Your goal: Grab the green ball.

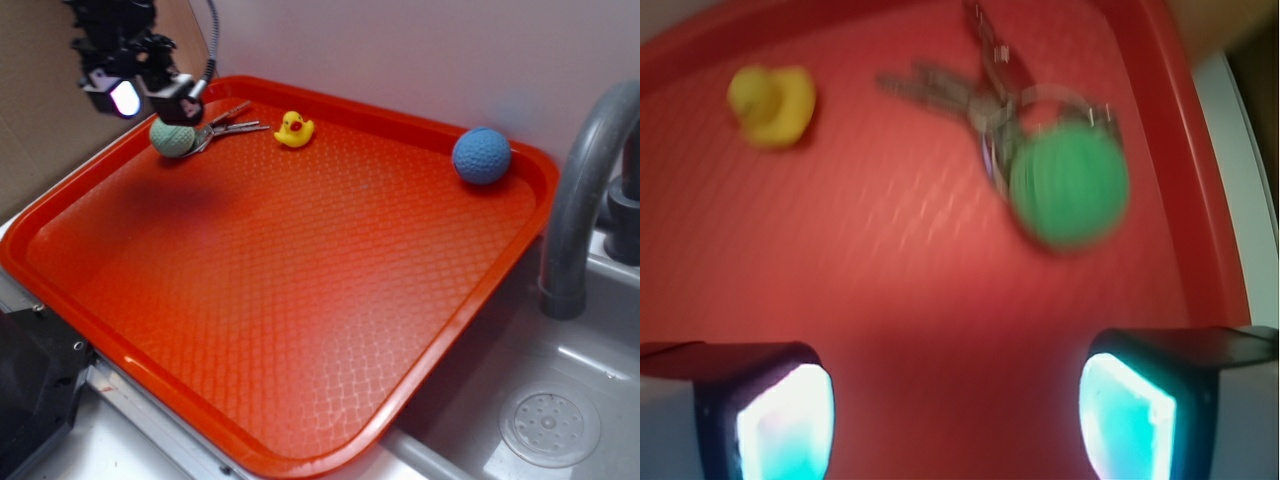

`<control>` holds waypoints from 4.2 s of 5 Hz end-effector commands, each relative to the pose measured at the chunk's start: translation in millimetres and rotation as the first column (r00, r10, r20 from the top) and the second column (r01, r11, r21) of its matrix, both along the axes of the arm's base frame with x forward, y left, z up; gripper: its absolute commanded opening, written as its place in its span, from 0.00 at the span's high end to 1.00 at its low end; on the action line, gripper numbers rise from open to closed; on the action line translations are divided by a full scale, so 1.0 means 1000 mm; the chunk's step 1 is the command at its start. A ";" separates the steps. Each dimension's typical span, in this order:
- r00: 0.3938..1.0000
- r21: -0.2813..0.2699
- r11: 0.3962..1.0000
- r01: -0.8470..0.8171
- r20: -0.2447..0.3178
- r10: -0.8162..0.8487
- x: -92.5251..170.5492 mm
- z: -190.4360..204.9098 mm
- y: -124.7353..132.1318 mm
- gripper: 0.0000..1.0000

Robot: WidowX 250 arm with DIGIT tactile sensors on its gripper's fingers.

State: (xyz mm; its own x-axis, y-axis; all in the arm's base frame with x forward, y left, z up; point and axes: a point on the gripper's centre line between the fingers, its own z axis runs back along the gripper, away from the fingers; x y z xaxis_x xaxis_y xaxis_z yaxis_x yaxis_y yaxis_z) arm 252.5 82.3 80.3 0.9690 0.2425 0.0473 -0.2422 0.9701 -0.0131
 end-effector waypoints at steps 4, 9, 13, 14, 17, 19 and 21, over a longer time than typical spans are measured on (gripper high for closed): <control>0.994 0.243 0.970 -0.027 0.106 0.001 0.060 -0.008 0.041 0.00; 0.994 0.255 0.961 0.110 -0.020 -0.108 0.018 -0.034 0.029 0.00; 0.996 0.236 0.968 0.084 -0.015 -0.083 0.001 -0.013 0.039 0.00; 0.994 0.266 0.959 0.100 -0.072 -0.083 -0.014 -0.015 0.045 0.00; 0.974 0.258 0.954 0.151 -0.202 -0.099 -0.060 0.009 0.055 0.00; 0.973 0.261 0.951 0.164 -0.204 -0.112 -0.074 0.025 0.055 0.00; 0.966 0.234 0.953 0.191 -0.220 -0.139 -0.093 0.041 0.056 0.00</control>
State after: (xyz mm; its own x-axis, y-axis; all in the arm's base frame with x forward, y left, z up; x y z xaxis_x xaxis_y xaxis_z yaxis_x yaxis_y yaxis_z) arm 158.1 133.1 112.0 0.9873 0.0710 -0.1419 -0.0338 0.9678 0.2494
